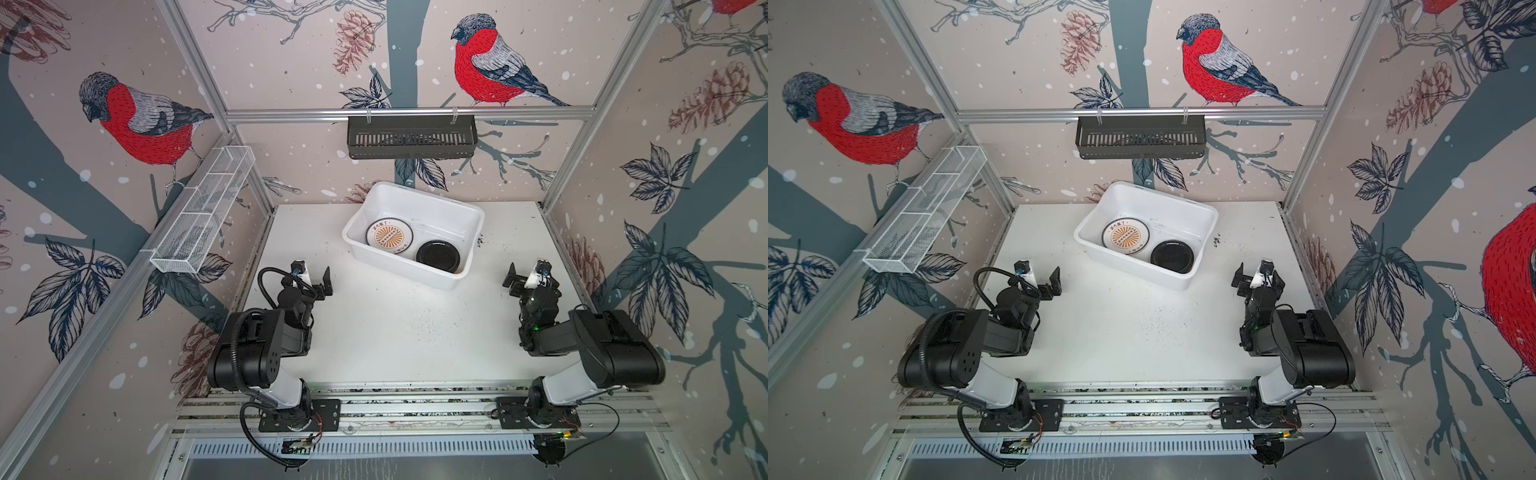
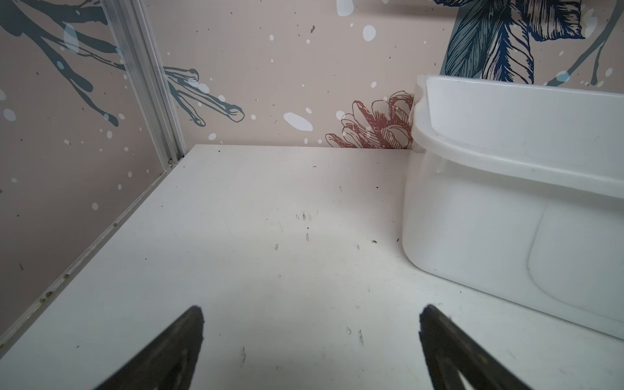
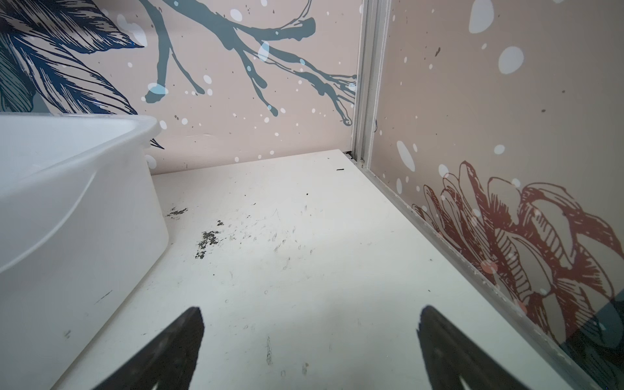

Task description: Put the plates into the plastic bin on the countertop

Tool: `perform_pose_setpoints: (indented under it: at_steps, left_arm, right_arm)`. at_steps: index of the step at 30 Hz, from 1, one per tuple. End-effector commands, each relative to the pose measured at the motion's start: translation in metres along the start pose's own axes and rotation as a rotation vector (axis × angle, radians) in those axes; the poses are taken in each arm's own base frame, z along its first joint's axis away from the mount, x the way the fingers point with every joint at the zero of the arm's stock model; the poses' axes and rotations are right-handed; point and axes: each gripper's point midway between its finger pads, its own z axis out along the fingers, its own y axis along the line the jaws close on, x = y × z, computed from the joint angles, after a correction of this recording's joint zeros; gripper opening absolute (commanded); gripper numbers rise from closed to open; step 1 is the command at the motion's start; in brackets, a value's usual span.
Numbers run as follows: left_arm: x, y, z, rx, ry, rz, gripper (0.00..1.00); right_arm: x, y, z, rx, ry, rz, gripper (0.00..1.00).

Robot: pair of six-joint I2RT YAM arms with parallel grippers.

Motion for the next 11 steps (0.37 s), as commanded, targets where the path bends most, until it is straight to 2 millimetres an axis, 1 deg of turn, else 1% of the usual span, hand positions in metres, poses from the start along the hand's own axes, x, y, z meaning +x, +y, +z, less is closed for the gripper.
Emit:
perform_pose_setpoints:
  at_steps: [1,10,11]
  left_arm:
    - [-0.0076,0.0007,0.0006,-0.005,-0.028,0.009,0.99]
    - [-0.0077,0.0015,0.0018,-0.015,-0.024,0.013,0.99]
    - [-0.0081,-0.0008,0.0017,-0.003,-0.026,0.016,0.99]
  right_arm:
    - [-0.0031,0.0008,0.0001,-0.003,-0.012,0.013,1.0]
    - [-0.0031,0.0005,0.0001,-0.002,-0.012,0.013,1.0]
    - [-0.0031,0.0005,0.0002,-0.002,-0.012,0.013,1.0]
